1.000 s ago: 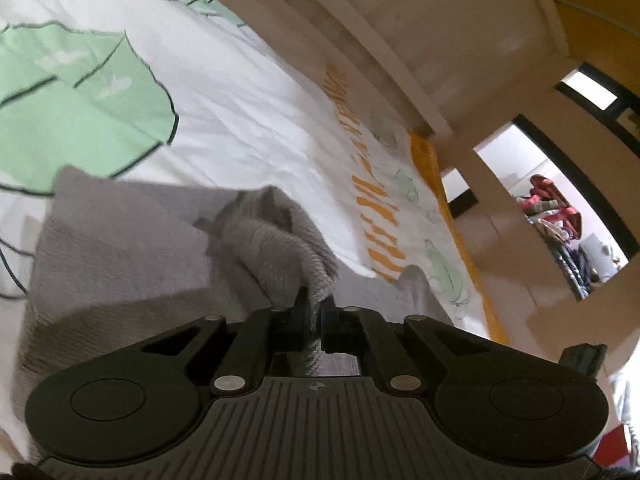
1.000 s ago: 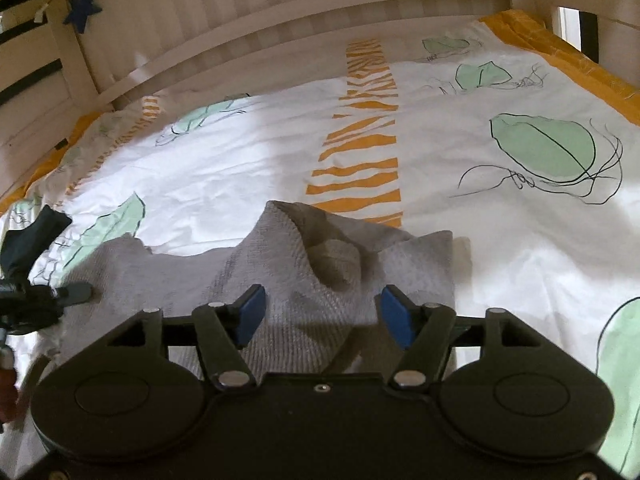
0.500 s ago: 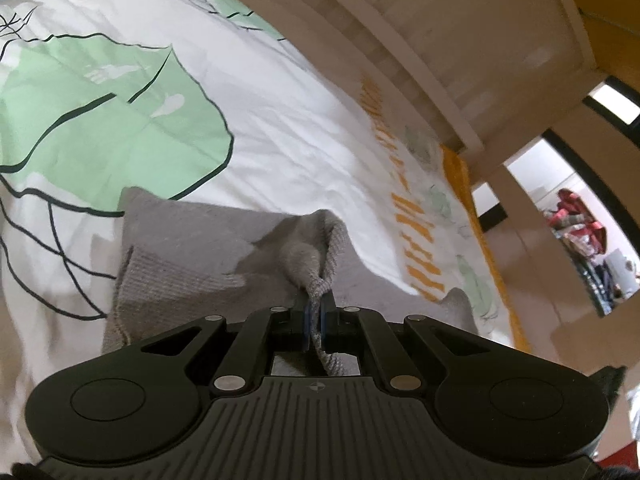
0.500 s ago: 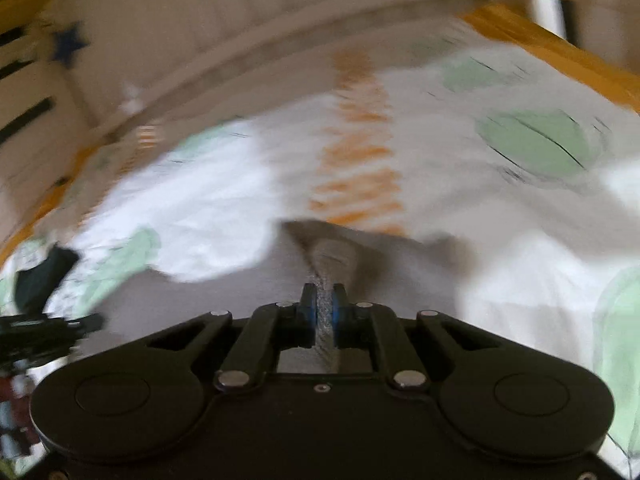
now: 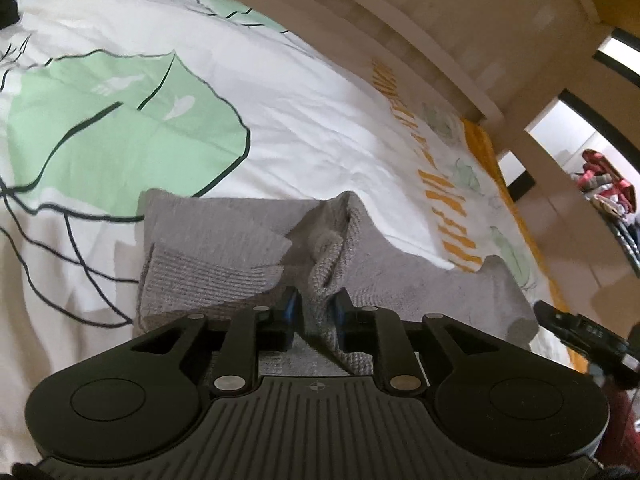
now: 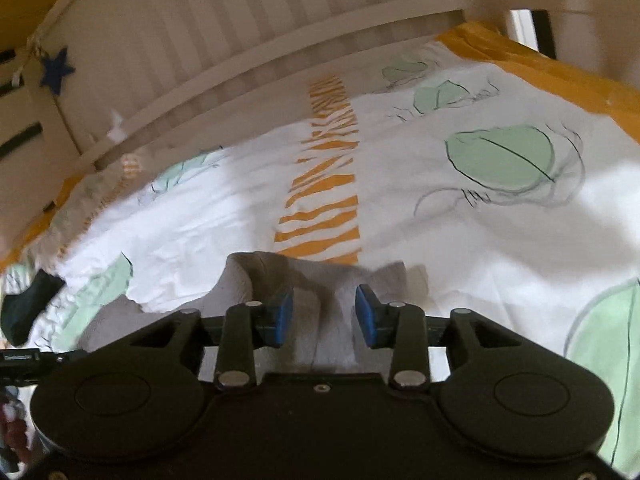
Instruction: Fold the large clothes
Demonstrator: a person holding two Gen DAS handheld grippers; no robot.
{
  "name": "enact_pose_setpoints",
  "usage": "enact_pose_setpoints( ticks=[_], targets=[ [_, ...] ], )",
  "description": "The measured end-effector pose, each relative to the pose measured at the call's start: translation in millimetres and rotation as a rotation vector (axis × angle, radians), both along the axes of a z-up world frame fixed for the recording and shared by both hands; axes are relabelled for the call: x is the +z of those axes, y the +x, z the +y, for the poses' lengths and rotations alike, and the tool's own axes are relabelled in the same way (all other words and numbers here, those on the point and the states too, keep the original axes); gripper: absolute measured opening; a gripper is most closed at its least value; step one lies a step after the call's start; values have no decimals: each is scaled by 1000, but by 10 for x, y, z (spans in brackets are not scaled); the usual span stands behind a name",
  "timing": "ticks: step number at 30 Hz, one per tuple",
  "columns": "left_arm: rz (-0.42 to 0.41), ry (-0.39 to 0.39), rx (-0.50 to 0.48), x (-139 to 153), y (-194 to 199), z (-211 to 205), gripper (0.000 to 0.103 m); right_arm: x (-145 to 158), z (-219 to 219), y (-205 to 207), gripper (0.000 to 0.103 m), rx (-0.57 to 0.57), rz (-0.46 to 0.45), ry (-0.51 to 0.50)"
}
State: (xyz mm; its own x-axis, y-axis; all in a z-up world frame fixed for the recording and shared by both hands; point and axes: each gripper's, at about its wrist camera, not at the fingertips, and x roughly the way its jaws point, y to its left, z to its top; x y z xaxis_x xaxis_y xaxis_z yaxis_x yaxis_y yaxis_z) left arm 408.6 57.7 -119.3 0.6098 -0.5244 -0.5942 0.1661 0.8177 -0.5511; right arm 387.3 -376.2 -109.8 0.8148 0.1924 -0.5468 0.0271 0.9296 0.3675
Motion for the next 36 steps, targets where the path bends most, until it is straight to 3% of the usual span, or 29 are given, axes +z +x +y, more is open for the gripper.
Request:
enact_pose_setpoints(
  ticks=[2,5,6,7,11,13,15,16,20,23,25,27,30,32,34,36],
  targets=[
    [1,-5,-1,-16,2,12,19,-18,76,128,56,40,18,-33],
    [1,-7,-8,-18,11,23,19,-95,249,274,57,105,68,-86],
    [2,-10,-7,-20,11,30,19,-125,303,313,51,103,89,-124],
    [4,-14,-7,-27,12,35,19,-152,296,310,12,90,93,-130],
    [7,-21,-6,-40,19,37,21,-361,19,322,16,-52,152,56],
    [10,-24,-4,-38,20,39,21,-364,49,285,17,-43,145,44],
    [10,-24,-4,-39,20,39,21,-274,118,245,35,-27,120,-8],
    [10,-25,-2,-38,15,35,21,-206,139,199,47,-43,94,-21],
    [10,-27,2,-40,9,32,21,82,241,-33,48,-42,-93,-47],
    [10,-29,2,-42,10,37,21,150,416,-170,48,80,-177,-37],
    [10,-30,2,-41,11,39,21,72,546,-138,48,165,-147,-68],
    [10,-31,1,-42,12,38,21,-70,640,-50,48,180,-76,-124],
    [3,-34,-6,-46,18,38,21,-323,500,105,45,41,46,-158],
    [-7,-34,-14,-41,1,36,23,-367,382,130,46,14,33,-95],
    [-21,-37,-29,-12,-16,32,29,-313,385,108,52,29,26,-94],
    [-31,-27,-31,58,-63,29,44,-222,418,23,67,54,12,-101]
  ],
)
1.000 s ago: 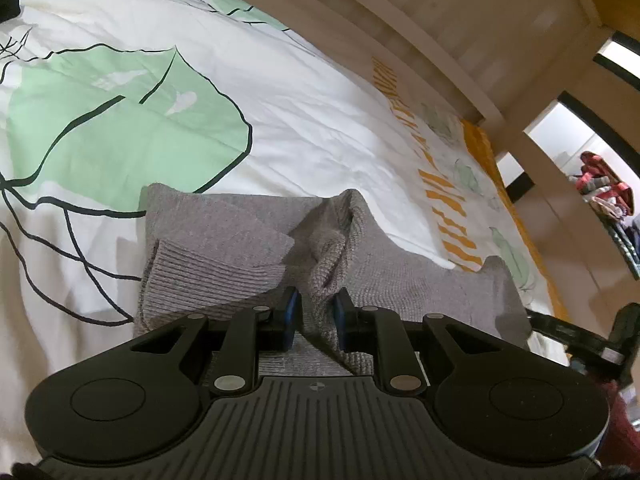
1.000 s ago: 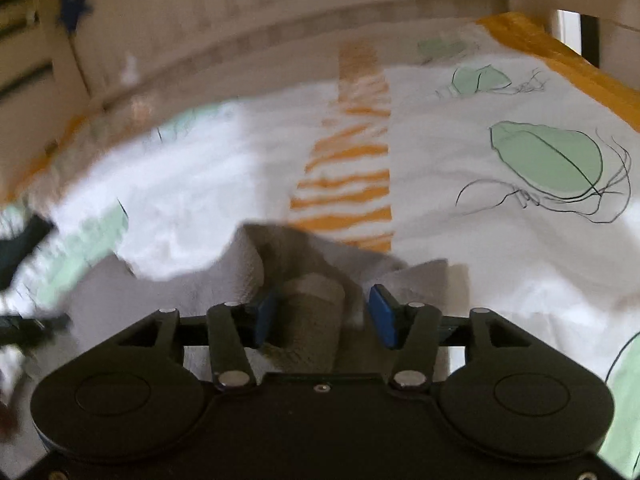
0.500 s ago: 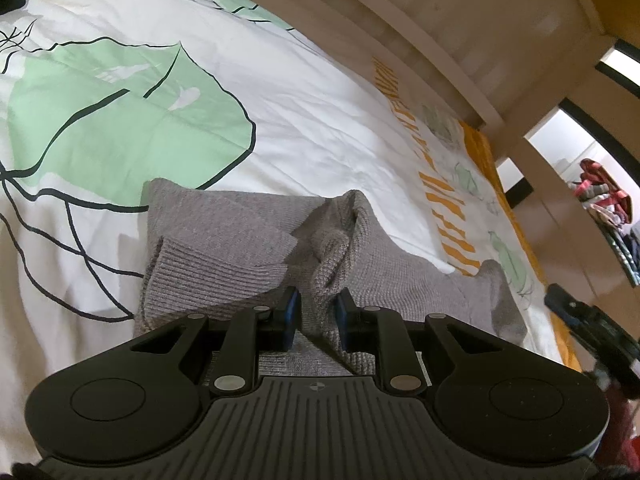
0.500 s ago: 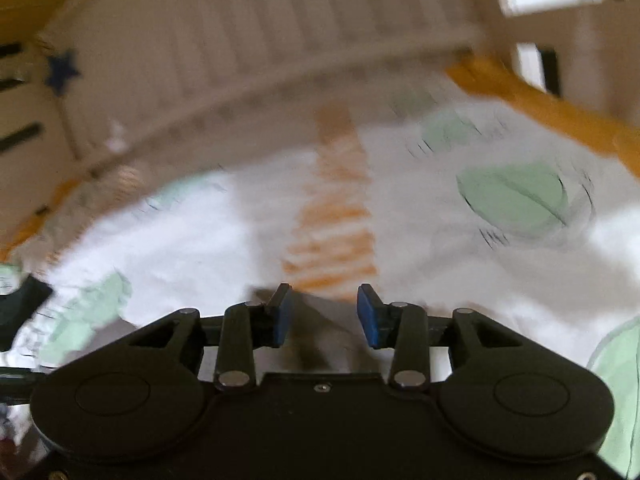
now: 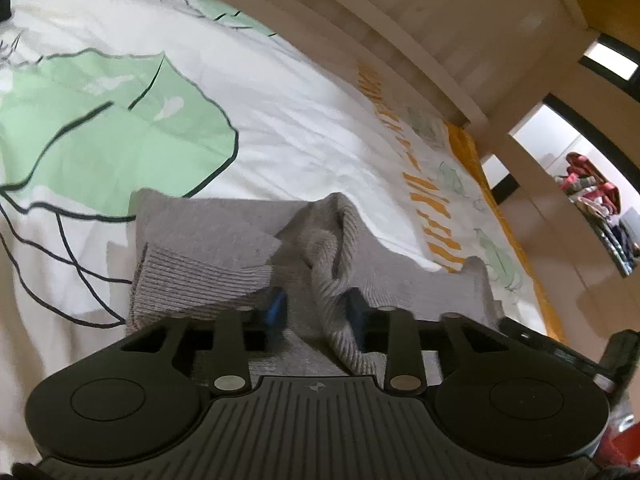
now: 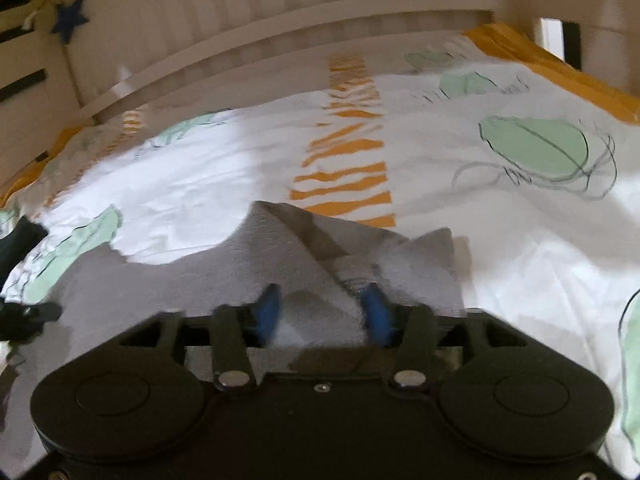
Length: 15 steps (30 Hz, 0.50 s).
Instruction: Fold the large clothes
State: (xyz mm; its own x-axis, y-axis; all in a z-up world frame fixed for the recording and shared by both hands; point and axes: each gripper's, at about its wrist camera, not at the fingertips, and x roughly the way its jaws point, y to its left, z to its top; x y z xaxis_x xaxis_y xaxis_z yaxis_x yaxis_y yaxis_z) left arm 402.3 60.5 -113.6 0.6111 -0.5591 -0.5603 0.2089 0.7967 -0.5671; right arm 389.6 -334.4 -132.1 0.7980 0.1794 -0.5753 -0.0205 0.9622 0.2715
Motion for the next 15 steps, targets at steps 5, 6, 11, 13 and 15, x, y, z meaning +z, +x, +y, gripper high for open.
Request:
enact_pose_setpoints(
  ticks=[5,6,11,13,15],
  targets=[
    [-62,35,35,300,-301,64,80,252,-42,-356,87,9,-8,42],
    [-75,44,35,379,-382,83,81,308,-33,-466,89,8,-6,56],
    [-125,113,25,764,-892,143,102,557,-101,-955,101,20,7,110],
    [-124,122,5,865,-1128,164,102,658,-105,-1191,102,28,25,117],
    [-124,125,-16,924,-1359,192,102,728,-105,-1391,102,35,49,121]
  ],
)
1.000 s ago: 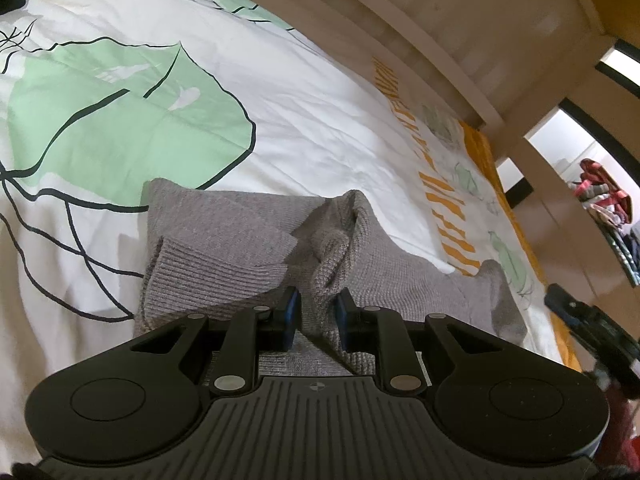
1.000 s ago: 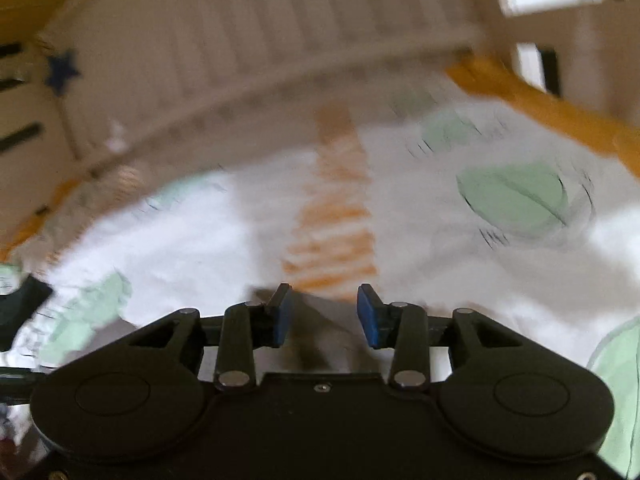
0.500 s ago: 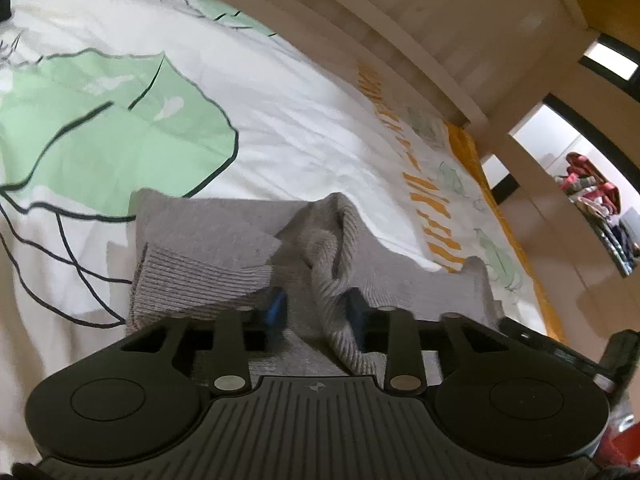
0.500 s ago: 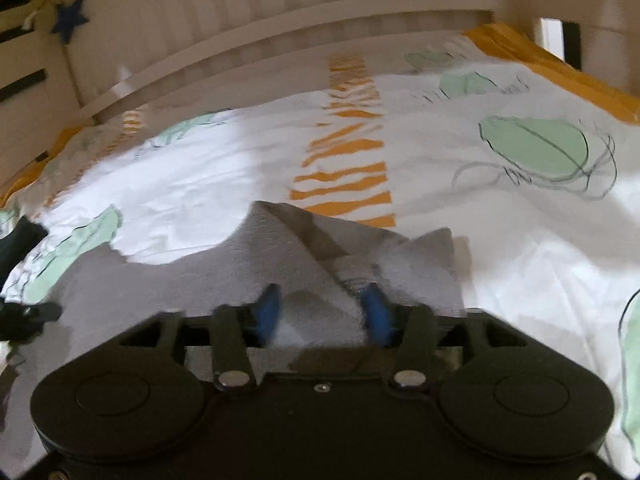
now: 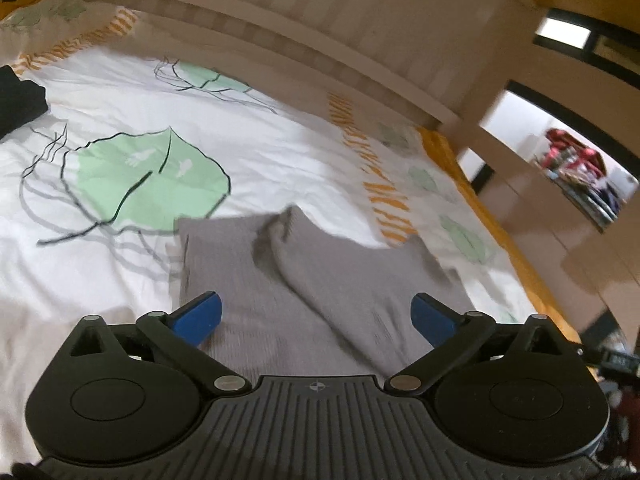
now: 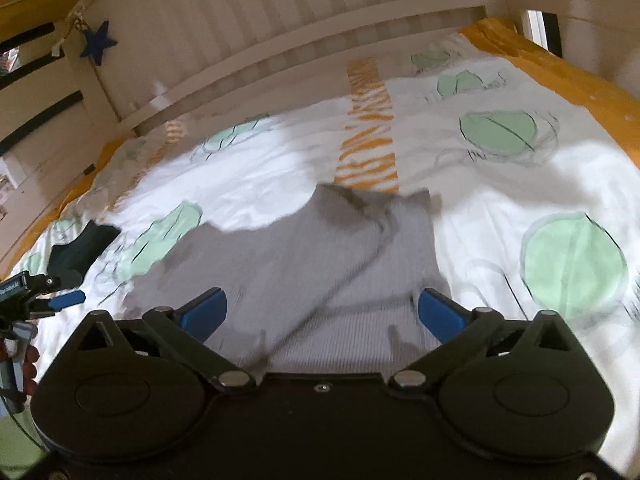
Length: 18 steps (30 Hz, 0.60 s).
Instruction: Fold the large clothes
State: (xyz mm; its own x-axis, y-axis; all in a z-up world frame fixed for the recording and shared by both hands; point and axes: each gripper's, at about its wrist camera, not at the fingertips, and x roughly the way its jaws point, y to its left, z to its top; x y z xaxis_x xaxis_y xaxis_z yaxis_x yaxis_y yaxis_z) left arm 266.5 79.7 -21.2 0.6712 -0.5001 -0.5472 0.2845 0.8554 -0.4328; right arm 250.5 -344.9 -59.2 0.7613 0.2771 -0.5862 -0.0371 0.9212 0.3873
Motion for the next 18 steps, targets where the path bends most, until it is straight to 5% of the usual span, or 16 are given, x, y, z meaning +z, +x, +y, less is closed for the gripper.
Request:
enact_pose_setpoints(
  ticks=[8,18],
  targets=[
    [72,12,-58,-86,-850,100,102,111,19,-838,102,19,71,44],
    [241,13,-36,-658,-1377,172,102,-267,47,-1462,102,-19,216,103]
  ],
)
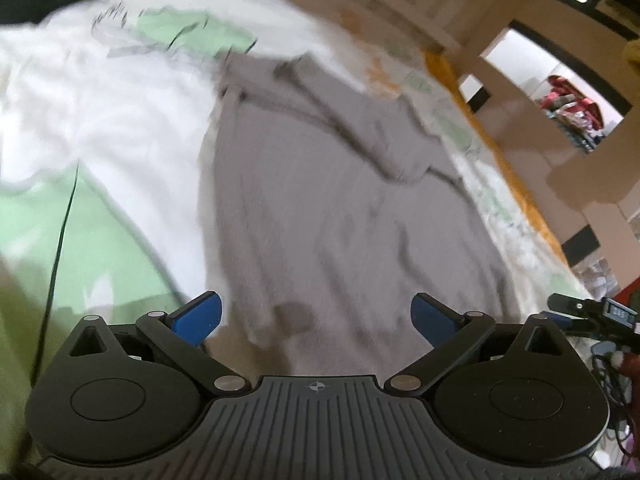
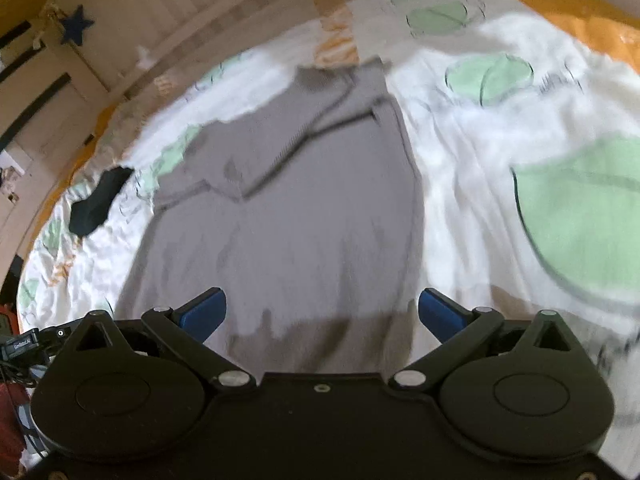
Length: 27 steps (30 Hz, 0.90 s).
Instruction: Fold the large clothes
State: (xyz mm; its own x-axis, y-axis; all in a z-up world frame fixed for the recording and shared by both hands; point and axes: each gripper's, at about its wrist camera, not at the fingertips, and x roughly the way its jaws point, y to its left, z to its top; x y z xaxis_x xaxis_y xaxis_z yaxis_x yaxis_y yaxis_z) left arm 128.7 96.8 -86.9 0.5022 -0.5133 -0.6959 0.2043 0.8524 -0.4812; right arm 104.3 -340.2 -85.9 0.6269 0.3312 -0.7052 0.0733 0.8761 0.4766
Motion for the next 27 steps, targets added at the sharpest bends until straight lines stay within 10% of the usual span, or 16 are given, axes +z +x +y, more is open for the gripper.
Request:
enact_pose_setpoints(
  ticks=[16,17,19,27],
  targets=[
    [36,-84,22,-287,-173,23,100,-328,289,-218,97,92,94,-66],
    [31,-99,16,-287,-163,14,86,-338,301,-205,76,95,103,-74],
    [34,-116,10,-293,-173,10,11,-359,310,-182,38,86,128,-94],
    [70,-36,48,-345,-245,109,7,-107,172,-324,21,101,107,-259]
  ],
)
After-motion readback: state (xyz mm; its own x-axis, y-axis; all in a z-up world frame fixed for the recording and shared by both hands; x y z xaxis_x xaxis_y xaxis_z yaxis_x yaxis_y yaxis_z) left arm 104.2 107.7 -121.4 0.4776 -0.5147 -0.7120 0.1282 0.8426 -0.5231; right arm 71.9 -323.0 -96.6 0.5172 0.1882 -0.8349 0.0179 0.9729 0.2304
